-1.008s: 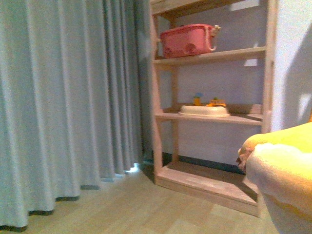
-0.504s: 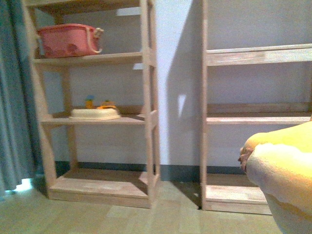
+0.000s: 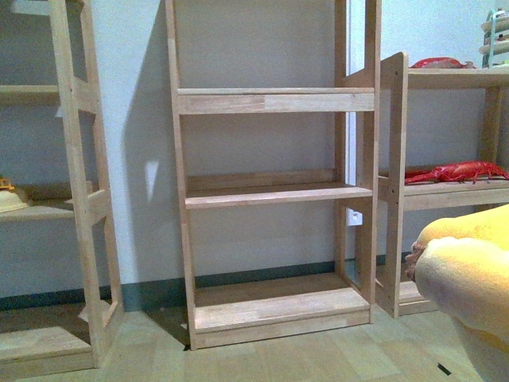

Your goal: Put away toys

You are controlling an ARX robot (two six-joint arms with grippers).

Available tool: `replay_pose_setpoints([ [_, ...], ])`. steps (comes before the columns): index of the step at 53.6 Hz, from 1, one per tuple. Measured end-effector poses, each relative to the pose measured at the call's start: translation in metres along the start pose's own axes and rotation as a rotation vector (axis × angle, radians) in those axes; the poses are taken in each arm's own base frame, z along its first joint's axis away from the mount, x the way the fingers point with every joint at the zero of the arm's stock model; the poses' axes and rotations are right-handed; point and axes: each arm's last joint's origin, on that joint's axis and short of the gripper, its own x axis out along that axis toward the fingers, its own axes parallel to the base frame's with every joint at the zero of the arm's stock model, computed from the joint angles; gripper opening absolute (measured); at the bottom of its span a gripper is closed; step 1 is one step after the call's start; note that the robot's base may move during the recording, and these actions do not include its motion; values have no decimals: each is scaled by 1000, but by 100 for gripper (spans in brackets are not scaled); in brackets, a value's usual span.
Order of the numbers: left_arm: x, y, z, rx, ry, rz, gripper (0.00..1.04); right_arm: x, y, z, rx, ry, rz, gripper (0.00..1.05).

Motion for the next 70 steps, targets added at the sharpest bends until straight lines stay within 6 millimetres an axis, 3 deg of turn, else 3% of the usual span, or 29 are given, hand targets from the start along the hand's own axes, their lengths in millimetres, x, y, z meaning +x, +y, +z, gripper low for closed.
replay_pose_setpoints([
  [70, 0, 1, 0, 0, -2, 10, 99, 0, 1, 0, 1, 6, 14, 17],
])
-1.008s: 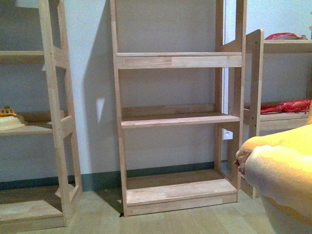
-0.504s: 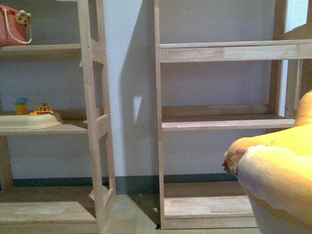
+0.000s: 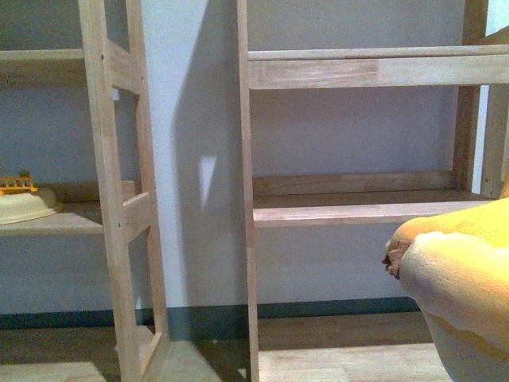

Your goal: Put away toys

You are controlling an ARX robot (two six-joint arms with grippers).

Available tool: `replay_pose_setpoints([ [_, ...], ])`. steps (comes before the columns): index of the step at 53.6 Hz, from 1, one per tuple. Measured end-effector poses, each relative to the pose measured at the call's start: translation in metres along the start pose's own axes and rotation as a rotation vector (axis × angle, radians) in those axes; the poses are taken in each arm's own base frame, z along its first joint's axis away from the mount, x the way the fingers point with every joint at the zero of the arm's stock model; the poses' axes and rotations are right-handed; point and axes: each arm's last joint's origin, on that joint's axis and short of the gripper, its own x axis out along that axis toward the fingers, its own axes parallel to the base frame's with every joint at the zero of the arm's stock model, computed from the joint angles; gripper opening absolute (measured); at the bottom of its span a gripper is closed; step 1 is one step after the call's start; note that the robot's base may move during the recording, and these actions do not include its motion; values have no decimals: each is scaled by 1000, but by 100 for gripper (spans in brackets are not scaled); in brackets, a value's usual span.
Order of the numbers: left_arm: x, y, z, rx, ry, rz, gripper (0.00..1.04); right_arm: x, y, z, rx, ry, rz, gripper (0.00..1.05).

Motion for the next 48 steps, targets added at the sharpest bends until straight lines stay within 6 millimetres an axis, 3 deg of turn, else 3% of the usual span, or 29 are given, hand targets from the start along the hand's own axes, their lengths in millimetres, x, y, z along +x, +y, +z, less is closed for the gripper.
replay_pose_setpoints([
  [48, 0, 0, 0, 0, 0, 0, 99, 0, 0, 0, 0, 1, 1, 17],
])
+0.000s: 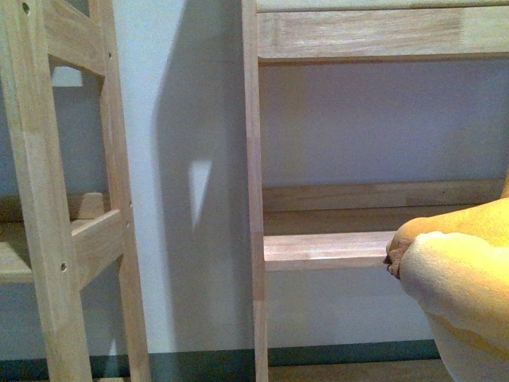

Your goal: Put away toys

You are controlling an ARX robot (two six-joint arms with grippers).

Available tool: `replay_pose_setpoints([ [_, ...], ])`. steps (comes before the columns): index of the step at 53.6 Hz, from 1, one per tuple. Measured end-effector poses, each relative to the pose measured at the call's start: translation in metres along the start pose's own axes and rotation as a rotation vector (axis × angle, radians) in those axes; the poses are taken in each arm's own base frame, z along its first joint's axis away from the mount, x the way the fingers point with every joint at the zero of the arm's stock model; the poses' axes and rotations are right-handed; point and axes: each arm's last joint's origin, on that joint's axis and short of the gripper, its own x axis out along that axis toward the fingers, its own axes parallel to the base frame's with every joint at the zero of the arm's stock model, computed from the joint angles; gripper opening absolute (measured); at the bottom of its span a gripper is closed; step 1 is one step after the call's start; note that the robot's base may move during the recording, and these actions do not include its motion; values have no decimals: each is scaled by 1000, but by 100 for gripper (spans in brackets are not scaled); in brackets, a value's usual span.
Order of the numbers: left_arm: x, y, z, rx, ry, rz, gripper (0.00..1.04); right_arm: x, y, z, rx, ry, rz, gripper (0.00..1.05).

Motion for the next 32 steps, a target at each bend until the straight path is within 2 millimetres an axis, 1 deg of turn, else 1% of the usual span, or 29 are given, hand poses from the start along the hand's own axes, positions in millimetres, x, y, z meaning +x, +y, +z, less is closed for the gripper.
replay_pose_setpoints([
  [27, 0, 0, 0, 0, 2, 0, 99, 0, 0, 0, -3, 3, 0, 17],
  [32, 0, 0, 0, 0, 2, -1, 99, 0, 0, 3, -109, 85, -32, 17],
])
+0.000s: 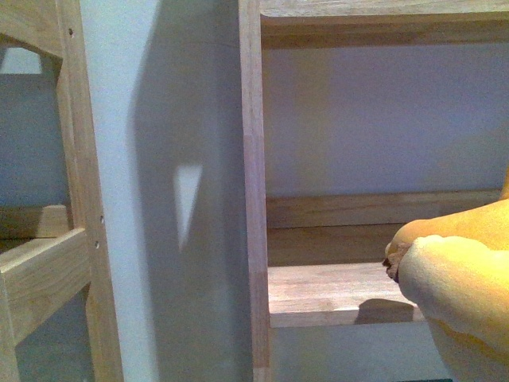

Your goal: Put away toys

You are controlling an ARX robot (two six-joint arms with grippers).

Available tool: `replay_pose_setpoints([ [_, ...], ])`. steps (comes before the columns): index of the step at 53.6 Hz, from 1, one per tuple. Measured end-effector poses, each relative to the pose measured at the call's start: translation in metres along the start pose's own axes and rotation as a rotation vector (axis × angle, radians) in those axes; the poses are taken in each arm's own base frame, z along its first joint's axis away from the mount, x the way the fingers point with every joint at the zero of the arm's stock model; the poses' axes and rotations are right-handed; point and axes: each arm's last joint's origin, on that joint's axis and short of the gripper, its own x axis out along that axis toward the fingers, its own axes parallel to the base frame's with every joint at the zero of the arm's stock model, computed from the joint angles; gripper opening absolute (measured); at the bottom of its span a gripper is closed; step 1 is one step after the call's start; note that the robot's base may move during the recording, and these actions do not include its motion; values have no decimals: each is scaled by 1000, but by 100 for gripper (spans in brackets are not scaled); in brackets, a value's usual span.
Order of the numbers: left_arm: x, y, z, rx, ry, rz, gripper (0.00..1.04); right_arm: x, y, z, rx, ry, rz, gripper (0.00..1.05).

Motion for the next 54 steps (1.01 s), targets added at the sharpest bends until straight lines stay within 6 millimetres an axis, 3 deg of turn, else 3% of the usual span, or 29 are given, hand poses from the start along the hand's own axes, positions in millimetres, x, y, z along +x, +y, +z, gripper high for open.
replay_pose_setpoints([
  [7, 0, 0, 0, 0, 0, 0, 99, -1, 2, 18, -132, -27, -23, 17],
  [23, 0, 0, 0, 0, 0, 0, 99, -6, 22, 100, -238, -226, 57, 17],
  [33, 0, 0, 0, 0, 0, 0, 99, 9, 34, 163, -277, -338, 80, 17],
  [46, 0, 0, 0, 0, 0, 0, 99, 29, 45, 219, -303, -443, 88, 17],
  [54, 0, 0, 0, 0, 0, 0, 99, 51, 49, 251, -302, -474, 81, 17],
])
